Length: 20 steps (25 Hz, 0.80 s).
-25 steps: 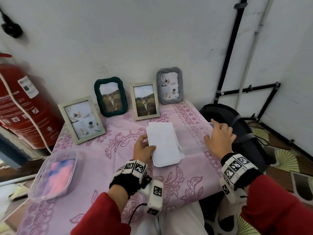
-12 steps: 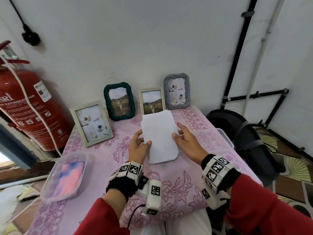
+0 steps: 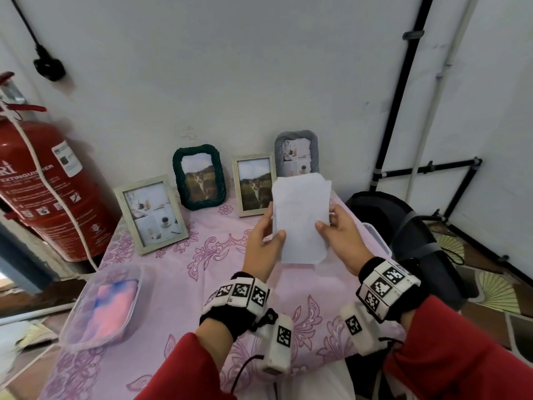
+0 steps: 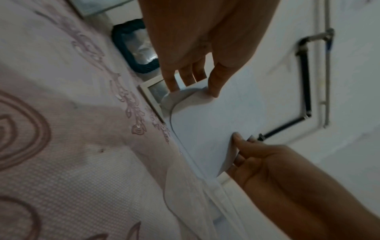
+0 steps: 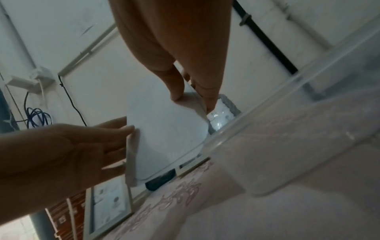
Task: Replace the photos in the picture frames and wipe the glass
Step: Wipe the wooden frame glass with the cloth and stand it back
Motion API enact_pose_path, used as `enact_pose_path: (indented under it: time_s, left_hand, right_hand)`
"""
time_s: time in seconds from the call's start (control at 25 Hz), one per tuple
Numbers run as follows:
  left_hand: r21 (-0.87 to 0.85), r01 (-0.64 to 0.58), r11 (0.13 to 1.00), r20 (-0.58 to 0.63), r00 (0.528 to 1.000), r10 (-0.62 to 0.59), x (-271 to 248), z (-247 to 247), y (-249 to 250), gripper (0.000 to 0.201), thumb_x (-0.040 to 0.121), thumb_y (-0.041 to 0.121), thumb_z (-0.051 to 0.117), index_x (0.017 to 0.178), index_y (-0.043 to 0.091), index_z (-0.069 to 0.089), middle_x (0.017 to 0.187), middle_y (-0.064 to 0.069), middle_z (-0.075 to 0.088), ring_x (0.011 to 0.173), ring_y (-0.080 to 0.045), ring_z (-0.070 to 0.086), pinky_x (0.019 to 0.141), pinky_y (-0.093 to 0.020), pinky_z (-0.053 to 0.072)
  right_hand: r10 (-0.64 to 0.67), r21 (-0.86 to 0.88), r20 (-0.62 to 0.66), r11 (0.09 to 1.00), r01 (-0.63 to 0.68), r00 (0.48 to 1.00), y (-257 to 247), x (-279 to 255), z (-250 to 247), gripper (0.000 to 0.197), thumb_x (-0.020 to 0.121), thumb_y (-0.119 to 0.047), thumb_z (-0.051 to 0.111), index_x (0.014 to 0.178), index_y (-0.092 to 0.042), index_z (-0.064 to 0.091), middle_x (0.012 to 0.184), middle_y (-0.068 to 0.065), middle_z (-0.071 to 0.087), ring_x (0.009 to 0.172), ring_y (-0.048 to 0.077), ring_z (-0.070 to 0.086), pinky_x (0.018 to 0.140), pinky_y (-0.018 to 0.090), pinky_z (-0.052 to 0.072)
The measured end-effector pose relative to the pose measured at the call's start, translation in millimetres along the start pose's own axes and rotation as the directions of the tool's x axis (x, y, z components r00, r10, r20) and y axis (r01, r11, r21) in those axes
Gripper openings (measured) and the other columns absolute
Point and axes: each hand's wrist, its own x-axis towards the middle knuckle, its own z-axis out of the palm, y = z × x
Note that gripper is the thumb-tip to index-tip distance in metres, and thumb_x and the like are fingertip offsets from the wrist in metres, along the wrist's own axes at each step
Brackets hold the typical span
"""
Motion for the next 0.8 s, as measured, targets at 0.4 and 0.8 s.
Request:
enact_pose_path:
  time_s: [0.4,0.8]
  left_hand:
    - [-0.128,0.139,0.982,0.252,0.962,-0.103,6.9,68.0,6.8,0.078,0.076,-0.027,0.036,0.144,0.012,0.03,0.145,-0.005,0.041,0.131,-0.02,0.042,0.087,-0.013,0.048]
    - [0.046,0.231,0.972,0.254,0.938,-0.235,8.0,71.7,-22.3,0.077,0.079,-0.02,0.041,0.146,0.013,0.023,0.131,-0.008,0.048,0.121,-0.024,0.048,0.072,-0.02,0.05]
  right_hand:
    - [-0.019,-0.079,-0.173,0.997,0.005,0.985,5.1,17.6,-71.5,0.025,0.091,0.005,0.045,0.114,-0.003,0.045,0.113,0.019,0.058,0.1,0.023,0.054,0.092,0.041,0.046]
    - [0.079,-0.368,-0.098,0.923,-0.11,0.992,32.3,16.5,-80.2,0.039,0.084,0.003,0.053,0.122,-0.005,0.047,0.113,0.017,0.06,0.093,0.022,0.056,0.089,0.038,0.049]
